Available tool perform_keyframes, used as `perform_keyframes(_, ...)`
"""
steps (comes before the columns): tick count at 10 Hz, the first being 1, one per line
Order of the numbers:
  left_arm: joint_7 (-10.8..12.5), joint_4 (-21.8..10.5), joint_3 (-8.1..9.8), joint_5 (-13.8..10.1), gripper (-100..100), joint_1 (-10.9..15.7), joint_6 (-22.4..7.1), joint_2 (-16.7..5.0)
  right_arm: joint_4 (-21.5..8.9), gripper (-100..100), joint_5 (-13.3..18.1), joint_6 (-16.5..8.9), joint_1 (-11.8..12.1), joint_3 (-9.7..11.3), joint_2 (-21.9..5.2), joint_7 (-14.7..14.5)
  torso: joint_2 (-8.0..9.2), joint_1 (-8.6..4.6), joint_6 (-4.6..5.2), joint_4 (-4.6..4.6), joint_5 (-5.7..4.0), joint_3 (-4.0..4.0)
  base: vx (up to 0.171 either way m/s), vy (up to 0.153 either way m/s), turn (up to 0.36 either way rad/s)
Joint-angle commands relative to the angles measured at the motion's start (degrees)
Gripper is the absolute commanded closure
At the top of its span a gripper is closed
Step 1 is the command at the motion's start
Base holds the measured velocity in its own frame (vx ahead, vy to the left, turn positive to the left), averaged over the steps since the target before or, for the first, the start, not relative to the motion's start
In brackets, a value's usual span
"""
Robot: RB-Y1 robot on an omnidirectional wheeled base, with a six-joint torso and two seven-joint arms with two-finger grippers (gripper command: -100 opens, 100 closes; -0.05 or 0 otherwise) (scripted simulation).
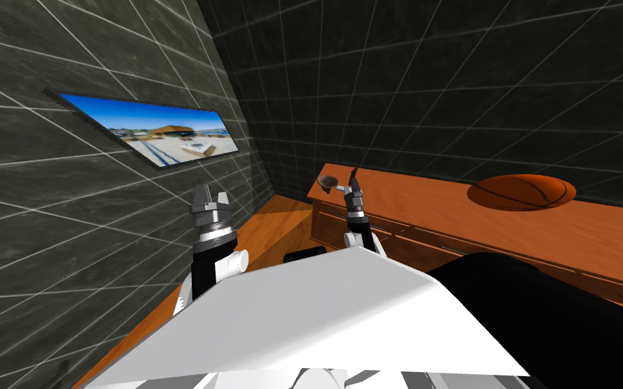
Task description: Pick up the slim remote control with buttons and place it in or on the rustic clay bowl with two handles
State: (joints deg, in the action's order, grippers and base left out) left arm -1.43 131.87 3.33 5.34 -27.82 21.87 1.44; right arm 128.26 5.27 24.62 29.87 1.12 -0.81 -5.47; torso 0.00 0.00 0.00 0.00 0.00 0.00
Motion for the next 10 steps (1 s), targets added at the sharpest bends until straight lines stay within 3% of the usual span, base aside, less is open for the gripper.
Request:
perform_keyframes(1,0.0,0.0,0.0,0.0,0,0.0,0.0,0.0,-0.11,-100,-0.12,0.5,0.79,0.5,-1.67,-0.02,0.0,0.0,0.0,0.0,0.0,0.0,-0.09,-0.005,0.016)
perform_keyframes(5,0.0,0.0,-0.01,0.0,0,0.03,0.0,0.0,-0.91,-100,-0.84,3.3,5.17,3.03,-8.04,-0.15,0.88,-0.02,0.01,0.19,0.0,0.5,-0.224,-0.007,0.035)
perform_keyframes(6,0.0,-0.01,-0.01,0.0,0,0.04,-0.01,0.0,-0.91,-100,-0.84,3.3,5.17,3.03,-8.88,-0.15,1.13,-0.08,0.01,0.24,-0.02,0.64,-0.22,-0.011,0.014)
perform_keyframes(8,0.0,-0.01,0.0,0.0,0,0.02,-0.01,0.0,-1.98,-100,-1.31,5.28,8.16,4.79,-12.89,-0.24,0.77,-0.09,0.0,0.18,-0.02,0.45,-0.211,-0.024,0.046)
perform_keyframes(9,0.0,-0.01,0.0,0.0,0,0.03,0.0,0.0,-1.98,-100,-1.31,5.28,8.16,4.79,-14.07,-0.24,0.95,-0.16,0.0,0.21,-0.03,0.54,-0.2,-0.032,0.024)
perform_keyframes(10,0.0,-0.01,0.0,0.0,0,0.02,-0.01,0.0,-2.78,-100,-1.56,6.33,9.69,5.72,-15.92,-0.3,0.82,-0.16,0.01,0.2,-0.04,0.5,-0.162,-0.02,0.045)
